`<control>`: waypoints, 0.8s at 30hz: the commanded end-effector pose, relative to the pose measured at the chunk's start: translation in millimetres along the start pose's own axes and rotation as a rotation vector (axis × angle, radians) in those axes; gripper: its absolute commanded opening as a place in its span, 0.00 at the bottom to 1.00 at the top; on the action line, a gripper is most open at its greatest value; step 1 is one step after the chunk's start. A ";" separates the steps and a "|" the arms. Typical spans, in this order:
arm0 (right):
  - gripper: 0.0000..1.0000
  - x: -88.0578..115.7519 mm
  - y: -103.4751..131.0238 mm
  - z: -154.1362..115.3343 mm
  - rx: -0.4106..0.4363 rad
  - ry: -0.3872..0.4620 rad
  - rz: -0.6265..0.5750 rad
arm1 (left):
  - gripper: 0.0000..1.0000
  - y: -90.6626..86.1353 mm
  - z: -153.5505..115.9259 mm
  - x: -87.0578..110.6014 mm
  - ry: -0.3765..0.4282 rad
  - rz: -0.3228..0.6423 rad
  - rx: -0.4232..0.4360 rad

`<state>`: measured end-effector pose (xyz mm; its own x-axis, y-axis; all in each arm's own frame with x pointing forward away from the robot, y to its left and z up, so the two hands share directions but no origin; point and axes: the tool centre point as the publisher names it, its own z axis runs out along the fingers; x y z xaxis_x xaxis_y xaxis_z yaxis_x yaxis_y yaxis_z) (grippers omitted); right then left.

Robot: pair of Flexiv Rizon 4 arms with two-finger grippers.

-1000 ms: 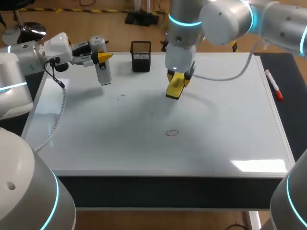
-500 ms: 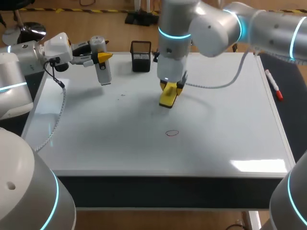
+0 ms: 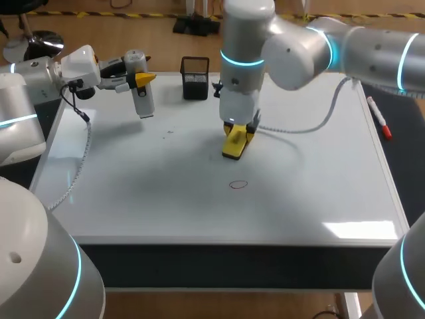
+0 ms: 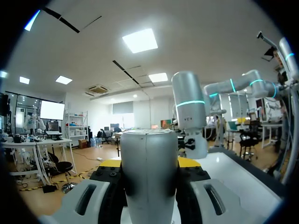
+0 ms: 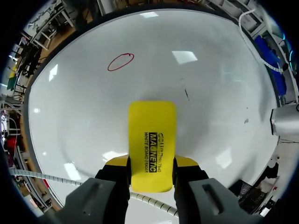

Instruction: Pick up the inspection probe, press it on each red-marked spot on the whiteboard one by one, put down the probe, pick up the eraser, and wipe off all the red marks.

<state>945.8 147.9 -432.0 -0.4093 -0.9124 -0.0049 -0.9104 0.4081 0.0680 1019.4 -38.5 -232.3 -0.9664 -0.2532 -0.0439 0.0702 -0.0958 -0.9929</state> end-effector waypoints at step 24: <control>0.00 56.2 -24.8 17.0 -0.037 0.061 0.077 | 0.00 -0.1 0.4 1.1 -0.004 0.004 0.003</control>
<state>945.5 93.3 -432.9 -0.4730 -0.8791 0.0594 -0.8725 0.4767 0.1072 1019.4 -38.5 -232.3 -0.9664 -0.2532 -0.0439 0.0702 -0.0958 -0.9929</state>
